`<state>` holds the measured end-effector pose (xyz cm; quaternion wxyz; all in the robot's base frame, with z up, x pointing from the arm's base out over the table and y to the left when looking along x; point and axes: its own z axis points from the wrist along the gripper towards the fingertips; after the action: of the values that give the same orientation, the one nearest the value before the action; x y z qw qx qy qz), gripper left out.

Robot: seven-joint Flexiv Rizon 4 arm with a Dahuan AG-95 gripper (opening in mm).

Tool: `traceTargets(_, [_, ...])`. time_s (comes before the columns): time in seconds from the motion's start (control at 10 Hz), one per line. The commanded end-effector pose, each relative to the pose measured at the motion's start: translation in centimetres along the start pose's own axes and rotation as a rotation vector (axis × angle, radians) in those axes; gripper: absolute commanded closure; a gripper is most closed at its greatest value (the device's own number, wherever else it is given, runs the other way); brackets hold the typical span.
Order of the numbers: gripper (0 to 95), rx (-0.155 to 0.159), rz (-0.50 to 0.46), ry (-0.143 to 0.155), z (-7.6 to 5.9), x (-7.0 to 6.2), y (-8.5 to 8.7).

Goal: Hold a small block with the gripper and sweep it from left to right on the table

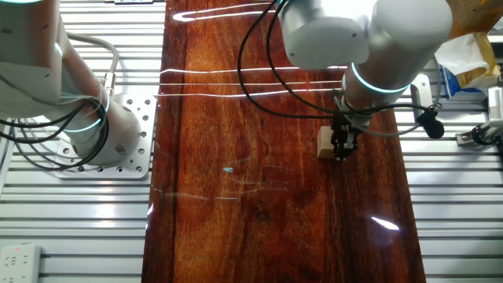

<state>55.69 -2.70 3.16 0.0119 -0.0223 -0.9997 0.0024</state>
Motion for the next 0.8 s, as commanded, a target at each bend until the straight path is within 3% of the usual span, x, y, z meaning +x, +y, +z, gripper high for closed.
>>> traceTargets(0.1, [76.0,0.034,-0.009,0.010,1.92,-0.03,-0.02])
traceTargets(0.2, [76.0,0.007,0.013,0.006,1.93,-0.03,-0.02])
traceTargets(0.3, [76.0,0.046,-0.020,0.006,1.93,-0.03,-0.02])
traceTargets(0.6, [76.0,0.025,-0.008,0.010,1.95,-0.03,-0.02])
traceTargets(0.8, [76.0,0.024,-0.008,-0.004,1.93,-0.07,-0.02])
